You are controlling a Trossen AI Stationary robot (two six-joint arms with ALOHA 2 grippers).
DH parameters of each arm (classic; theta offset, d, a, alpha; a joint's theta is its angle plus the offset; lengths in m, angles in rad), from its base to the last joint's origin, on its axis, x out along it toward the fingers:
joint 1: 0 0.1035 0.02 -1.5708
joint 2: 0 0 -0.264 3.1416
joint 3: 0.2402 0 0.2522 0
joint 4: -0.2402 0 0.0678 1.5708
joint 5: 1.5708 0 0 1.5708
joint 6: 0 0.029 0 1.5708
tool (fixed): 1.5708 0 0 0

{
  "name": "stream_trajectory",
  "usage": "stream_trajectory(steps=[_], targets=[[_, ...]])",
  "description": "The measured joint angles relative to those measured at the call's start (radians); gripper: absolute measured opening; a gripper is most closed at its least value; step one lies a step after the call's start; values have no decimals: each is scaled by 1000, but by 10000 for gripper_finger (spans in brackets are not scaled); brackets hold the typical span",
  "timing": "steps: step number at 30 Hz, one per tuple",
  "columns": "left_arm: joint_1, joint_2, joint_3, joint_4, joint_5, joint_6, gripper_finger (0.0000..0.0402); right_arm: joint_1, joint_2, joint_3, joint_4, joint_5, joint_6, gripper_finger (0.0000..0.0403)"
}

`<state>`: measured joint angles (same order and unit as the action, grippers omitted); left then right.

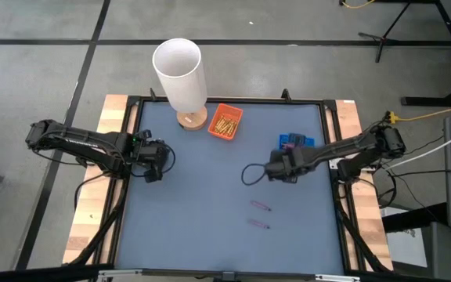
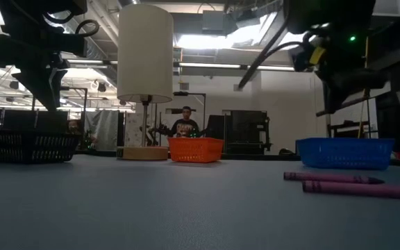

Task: Sort crayons
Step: Put the violet crayon into the blue basket

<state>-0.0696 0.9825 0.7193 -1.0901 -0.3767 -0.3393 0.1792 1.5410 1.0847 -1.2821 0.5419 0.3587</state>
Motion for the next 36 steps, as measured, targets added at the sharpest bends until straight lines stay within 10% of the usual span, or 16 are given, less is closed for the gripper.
stream_trajectory(steps=[18,29,36], targets=[[0,0,0,0,0,0,141,-121,-5,49,-2,-142,-3,135],[-2,0,1,1,0,0,141,267,-17,128,432,-445,126,131],[-1,0,1,2,0,0,141,575,79,22,833,-366,82,131]])
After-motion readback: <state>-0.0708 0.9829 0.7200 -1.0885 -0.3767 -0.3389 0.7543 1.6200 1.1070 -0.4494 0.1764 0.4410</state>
